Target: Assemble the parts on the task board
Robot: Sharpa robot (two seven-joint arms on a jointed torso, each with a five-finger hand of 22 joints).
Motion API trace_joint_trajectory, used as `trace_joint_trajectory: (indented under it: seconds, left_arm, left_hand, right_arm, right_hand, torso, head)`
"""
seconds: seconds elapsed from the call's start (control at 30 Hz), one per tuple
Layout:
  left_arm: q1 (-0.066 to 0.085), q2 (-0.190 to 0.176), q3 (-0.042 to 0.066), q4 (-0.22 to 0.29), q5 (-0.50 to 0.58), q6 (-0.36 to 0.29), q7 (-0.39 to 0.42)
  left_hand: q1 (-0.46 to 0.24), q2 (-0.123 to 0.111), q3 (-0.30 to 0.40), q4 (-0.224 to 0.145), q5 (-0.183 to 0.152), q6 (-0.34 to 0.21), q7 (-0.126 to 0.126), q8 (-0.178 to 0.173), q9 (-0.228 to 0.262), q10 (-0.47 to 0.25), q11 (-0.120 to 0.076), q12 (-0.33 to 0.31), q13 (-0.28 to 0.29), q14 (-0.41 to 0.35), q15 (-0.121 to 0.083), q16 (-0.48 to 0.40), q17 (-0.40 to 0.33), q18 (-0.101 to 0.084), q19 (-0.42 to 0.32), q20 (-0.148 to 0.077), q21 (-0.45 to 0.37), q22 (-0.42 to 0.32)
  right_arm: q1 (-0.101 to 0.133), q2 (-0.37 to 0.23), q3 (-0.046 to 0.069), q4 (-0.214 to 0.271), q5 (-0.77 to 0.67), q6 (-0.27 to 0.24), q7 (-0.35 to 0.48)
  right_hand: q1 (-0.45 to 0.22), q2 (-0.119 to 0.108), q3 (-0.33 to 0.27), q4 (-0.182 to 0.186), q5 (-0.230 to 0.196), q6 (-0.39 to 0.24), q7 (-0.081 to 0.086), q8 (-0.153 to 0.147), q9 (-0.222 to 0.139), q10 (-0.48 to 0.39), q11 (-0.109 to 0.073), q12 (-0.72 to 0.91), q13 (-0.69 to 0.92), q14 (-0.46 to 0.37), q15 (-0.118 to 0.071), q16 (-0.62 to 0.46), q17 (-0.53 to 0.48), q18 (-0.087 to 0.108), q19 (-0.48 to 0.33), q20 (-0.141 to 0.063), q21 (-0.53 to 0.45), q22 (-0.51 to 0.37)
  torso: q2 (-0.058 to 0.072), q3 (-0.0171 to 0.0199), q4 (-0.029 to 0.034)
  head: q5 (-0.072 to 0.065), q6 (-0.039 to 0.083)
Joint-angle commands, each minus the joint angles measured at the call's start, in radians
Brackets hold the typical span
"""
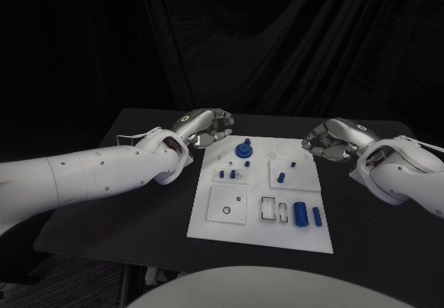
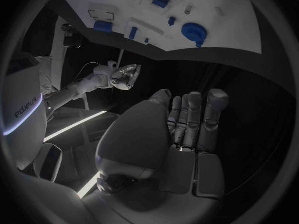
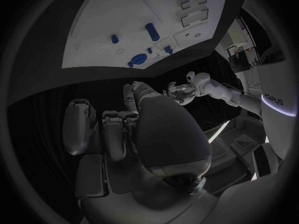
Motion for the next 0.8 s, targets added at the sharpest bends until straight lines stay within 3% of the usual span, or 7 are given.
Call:
trace_joint_trajectory:
  seconds: [0.03,0.1,0.17,0.23,0.3,0.4,0.8]
  left_arm:
    - [0.004,0.045,0.0,-0.051,-0.002,0.226,0.073]
    - [0.002,0.08,0.0,-0.088,-0.003,0.272,0.067]
    - [-0.002,0.112,0.0,-0.121,-0.029,0.309,0.055]
    - [-0.008,0.138,0.0,-0.146,-0.086,0.329,0.043]
    - [-0.015,0.162,0.0,-0.168,-0.156,0.342,0.034]
    - [-0.023,0.188,0.0,-0.192,-0.236,0.347,0.025]
    - [-0.034,0.237,0.001,-0.227,-0.321,0.354,-0.005]
  left_hand:
    - [0.046,-0.075,0.118,-0.024,-0.075,0.049,-0.023,-0.058,-0.114,0.003,-0.017,-0.05,-0.098,0.154,-0.028,0.064,0.048,0.004,0.125,-0.003,0.112,0.135]
    - [0.037,-0.106,0.15,-0.033,-0.099,0.055,-0.067,-0.093,-0.164,0.01,-0.019,-0.051,-0.134,0.231,-0.038,0.096,0.078,-0.007,0.187,-0.01,0.165,0.149]
    - [0.028,-0.116,0.151,-0.039,-0.109,0.052,-0.076,-0.106,-0.18,0.005,-0.018,-0.049,-0.145,0.238,-0.037,0.095,0.072,-0.009,0.2,-0.012,0.176,0.152]
    - [0.006,-0.126,0.134,-0.047,-0.147,0.049,-0.096,-0.115,-0.198,0.0,-0.023,-0.036,-0.151,0.261,-0.04,0.102,0.069,-0.016,0.235,-0.013,0.206,0.162]
    - [-0.033,-0.141,0.101,-0.041,-0.137,0.063,-0.125,-0.112,-0.209,0.004,-0.04,-0.012,-0.151,0.284,-0.051,0.108,0.067,-0.021,0.262,-0.022,0.226,0.169]
    - [-0.058,-0.15,0.069,-0.05,-0.135,0.093,-0.149,-0.108,-0.227,0.02,-0.064,0.024,-0.158,0.334,-0.069,0.129,0.087,-0.03,0.302,-0.041,0.256,0.18]
    - [-0.07,-0.148,0.057,-0.064,-0.111,0.136,-0.144,-0.104,-0.249,0.069,-0.074,0.066,-0.174,0.378,-0.08,0.148,0.101,-0.04,0.344,-0.055,0.289,0.193]
  right_arm:
    - [-0.002,0.003,0.001,0.0,0.004,-0.023,0.013]
    - [-0.002,0.005,0.001,0.001,0.004,-0.021,0.014]
    - [-0.002,0.006,0.001,0.002,0.004,-0.019,0.014]
    - [-0.002,0.008,0.001,0.002,0.004,-0.018,0.015]
    - [-0.002,0.009,0.001,0.001,0.004,-0.017,0.015]
    - [-0.002,0.01,0.001,0.0,0.005,-0.015,0.014]
    - [-0.002,0.009,0.001,0.003,0.005,-0.012,0.011]
  right_hand:
    - [-0.001,-0.005,0.002,0.005,0.006,0.008,-0.002,0.004,0.001,0.104,0.001,0.003,0.263,0.106,-0.005,0.003,0.263,-0.006,0.004,0.0,0.004,0.189]
    - [-0.001,-0.006,0.002,0.005,0.006,0.008,-0.002,0.004,0.001,0.104,0.001,0.003,0.263,0.106,-0.005,0.003,0.263,-0.006,0.004,0.0,0.004,0.189]
    - [-0.001,-0.006,0.002,0.005,0.006,0.008,-0.002,0.004,0.001,0.104,0.001,0.003,0.263,0.106,-0.005,0.003,0.263,-0.006,0.004,0.0,0.004,0.189]
    - [-0.001,-0.006,0.002,0.005,0.006,0.008,-0.002,0.004,0.001,0.104,0.001,0.003,0.263,0.106,-0.005,0.003,0.263,-0.006,0.004,0.0,0.004,0.189]
    - [-0.001,-0.006,0.002,0.005,0.006,0.008,-0.002,0.004,0.001,0.104,0.001,0.003,0.263,0.106,-0.005,0.003,0.263,-0.006,0.004,0.0,0.004,0.189]
    - [-0.001,-0.006,0.002,0.005,0.006,0.008,-0.002,0.004,0.001,0.104,0.001,0.003,0.263,0.106,-0.005,0.003,0.263,-0.006,0.004,0.0,0.004,0.189]
    - [-0.001,-0.006,0.003,0.005,0.007,0.009,-0.002,0.005,0.002,0.104,0.0,0.003,0.263,0.106,-0.006,0.003,0.263,-0.006,0.003,0.0,0.003,0.189]
  torso:
    - [0.0,-0.0006,0.0012]
    - [0.0,-0.0002,0.0015]
    - [0.001,-0.0004,-0.0001]
    - [0.002,-0.0003,-0.0004]
    - [0.003,-0.0009,-0.0001]
    - [0.005,-0.0033,0.0019]
    - [0.015,-0.0076,-0.0005]
  head:
    - [0.0,0.0]
    - [-0.003,0.0]
    - [-0.004,0.0]
    - [-0.005,0.0]
    - [-0.007,0.0]
    - [-0.013,0.0]
    - [-0.007,0.0]
